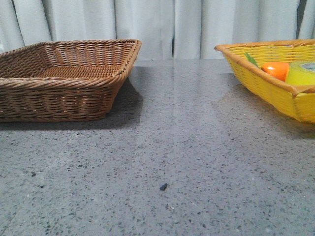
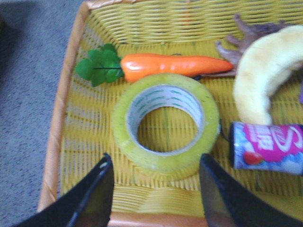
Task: Transfer tape with both arms
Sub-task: 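Reach the right gripper into the yellow basket and grasp the yellow tape roll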
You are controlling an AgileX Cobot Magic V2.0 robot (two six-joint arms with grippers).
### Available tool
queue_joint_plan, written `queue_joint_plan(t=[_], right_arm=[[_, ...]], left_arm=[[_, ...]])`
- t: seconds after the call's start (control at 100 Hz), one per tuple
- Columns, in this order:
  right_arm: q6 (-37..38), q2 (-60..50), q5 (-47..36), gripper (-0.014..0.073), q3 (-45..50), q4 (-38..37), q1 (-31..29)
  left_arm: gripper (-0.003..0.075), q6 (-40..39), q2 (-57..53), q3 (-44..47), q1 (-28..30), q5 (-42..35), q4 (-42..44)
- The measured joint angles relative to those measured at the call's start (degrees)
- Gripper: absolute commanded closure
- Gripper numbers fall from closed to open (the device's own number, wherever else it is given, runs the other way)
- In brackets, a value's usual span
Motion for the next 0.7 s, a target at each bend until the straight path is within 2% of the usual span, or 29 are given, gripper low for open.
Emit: queue_joint_plan(t=[0.29,0.48,0.7], right_arm=[[0.0,18.4,7.5,0.0230,-13.0,0.0,6.2],[0.0,27.4,7.9,0.0230,-15.0,-1.0,9.0],[0.0,33.8,6.6,0.0230,-15.1,-3.8,9.5]], left_arm=[[0.0741,0.0,0.0,0.0,0.0,0.0,-0.2],[0.0741,0.0,0.2,0.0,0.0,0.0,-0.2],[0.0741,0.0,0.2,0.0,0.0,0.0,-0.2]])
